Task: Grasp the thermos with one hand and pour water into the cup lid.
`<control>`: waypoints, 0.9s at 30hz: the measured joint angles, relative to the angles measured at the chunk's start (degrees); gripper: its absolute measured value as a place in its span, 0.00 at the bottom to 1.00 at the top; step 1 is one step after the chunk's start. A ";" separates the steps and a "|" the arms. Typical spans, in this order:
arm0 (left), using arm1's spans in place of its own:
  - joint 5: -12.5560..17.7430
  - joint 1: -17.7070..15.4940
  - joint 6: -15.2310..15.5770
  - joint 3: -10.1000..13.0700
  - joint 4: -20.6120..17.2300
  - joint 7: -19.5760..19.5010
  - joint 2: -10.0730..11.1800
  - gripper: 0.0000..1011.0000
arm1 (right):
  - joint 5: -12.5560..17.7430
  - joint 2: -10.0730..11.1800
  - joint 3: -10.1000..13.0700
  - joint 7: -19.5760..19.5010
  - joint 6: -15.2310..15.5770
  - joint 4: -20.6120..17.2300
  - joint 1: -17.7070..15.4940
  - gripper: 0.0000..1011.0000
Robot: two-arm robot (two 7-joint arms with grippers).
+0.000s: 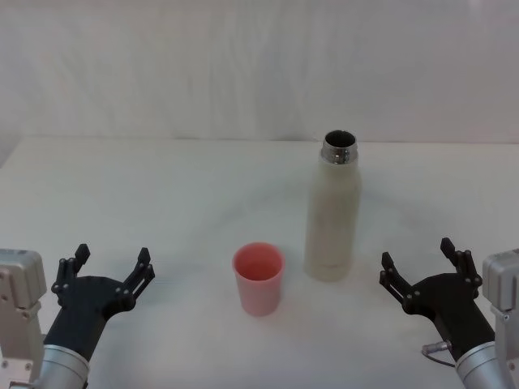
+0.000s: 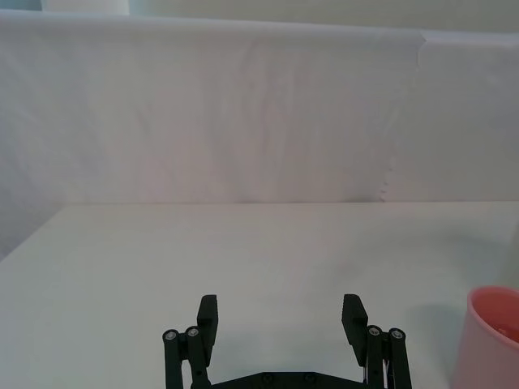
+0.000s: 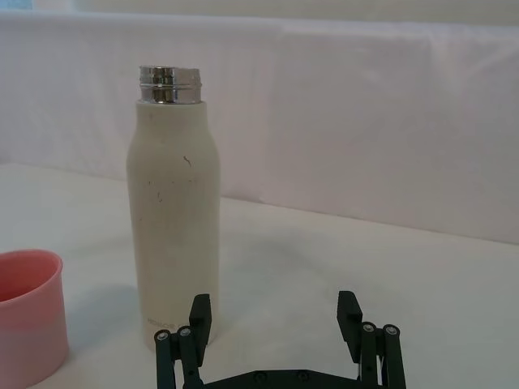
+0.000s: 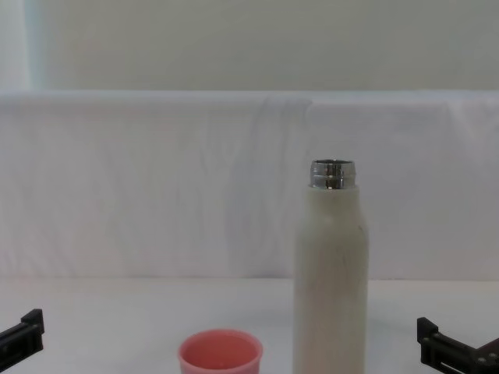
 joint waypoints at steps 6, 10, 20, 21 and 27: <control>0.00 0.00 0.00 0.00 0.00 0.00 0.00 0.99 | 0.00 0.00 0.00 0.00 0.00 0.00 0.00 0.99; 0.00 0.00 0.00 0.00 0.00 0.00 0.00 0.99 | 0.00 0.00 0.00 0.00 0.00 0.00 0.00 0.99; 0.00 0.00 0.00 0.00 0.00 0.00 0.00 0.99 | 0.00 0.00 0.00 0.00 0.00 0.00 0.00 0.99; 0.00 0.00 0.00 0.00 0.00 0.00 0.00 0.99 | 0.00 0.00 0.00 0.00 0.00 0.00 0.00 0.99; 0.00 0.00 0.00 0.00 0.00 0.00 0.00 0.99 | 0.00 0.00 0.00 0.00 0.00 0.00 0.00 0.99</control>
